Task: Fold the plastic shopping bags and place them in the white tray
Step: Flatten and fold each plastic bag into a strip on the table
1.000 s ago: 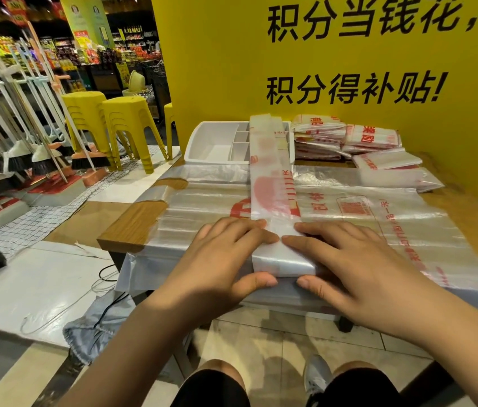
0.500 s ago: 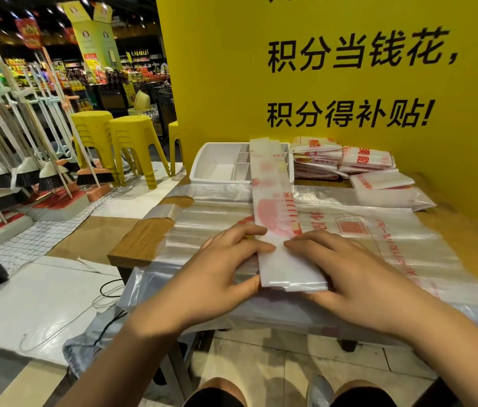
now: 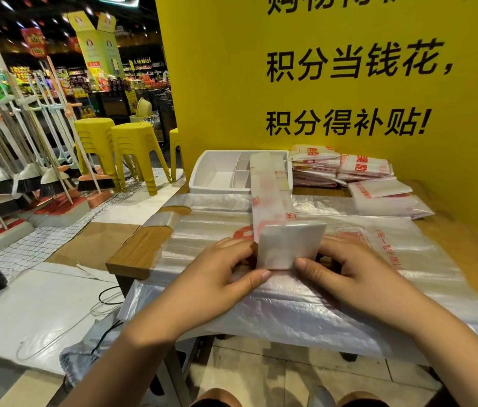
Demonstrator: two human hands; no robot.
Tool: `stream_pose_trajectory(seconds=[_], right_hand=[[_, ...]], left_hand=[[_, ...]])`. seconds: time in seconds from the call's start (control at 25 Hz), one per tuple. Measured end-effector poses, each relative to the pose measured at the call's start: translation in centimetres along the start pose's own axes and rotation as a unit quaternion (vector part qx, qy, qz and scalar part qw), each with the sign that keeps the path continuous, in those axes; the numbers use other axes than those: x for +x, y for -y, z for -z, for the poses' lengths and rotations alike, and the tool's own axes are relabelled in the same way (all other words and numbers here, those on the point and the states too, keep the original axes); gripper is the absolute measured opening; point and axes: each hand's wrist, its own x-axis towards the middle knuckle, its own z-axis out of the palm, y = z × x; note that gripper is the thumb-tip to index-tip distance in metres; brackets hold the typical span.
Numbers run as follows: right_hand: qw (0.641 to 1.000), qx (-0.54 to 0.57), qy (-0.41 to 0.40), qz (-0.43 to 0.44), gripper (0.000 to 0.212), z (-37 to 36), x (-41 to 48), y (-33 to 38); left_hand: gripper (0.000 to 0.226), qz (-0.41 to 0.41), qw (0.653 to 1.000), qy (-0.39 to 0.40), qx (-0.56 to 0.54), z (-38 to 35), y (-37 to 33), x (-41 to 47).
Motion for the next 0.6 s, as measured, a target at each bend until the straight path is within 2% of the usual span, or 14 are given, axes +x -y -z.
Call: stream_pose_trajectory(seconds=[0.16, 0.28, 0.4, 0.52, 0.6], right_hand=[[1.000, 0.000, 0.005, -0.018, 0.027, 0.0, 0.3, 0.0], [1.000, 0.006, 0.014, -0.026, 0.023, 0.1, 0.5, 0.3], [0.998, 0.043, 0.015, -0.052, 0.019, 0.1, 0.5, 0.5], [0.995, 0.047, 0.004, -0.086, 0.020, 0.0, 1.0, 0.5], [0.993, 0.042, -0.008, -0.112, 0.024, -0.4, 1.5, 0.4]], left_hand=[[0.034, 0.041, 0.999, 0.000, -0.008, -0.1, 0.3, 0.4], [0.017, 0.061, 0.997, 0.005, -0.036, 0.0, 0.2, 0.5], [0.012, 0.075, 0.995, -0.001, -0.061, 0.0, 0.0, 0.7], [0.010, 0.092, 0.992, -0.037, -0.072, -0.4, -0.2, 1.1], [0.019, 0.110, 0.989, -0.078, -0.066, -1.0, -0.3, 1.5]])
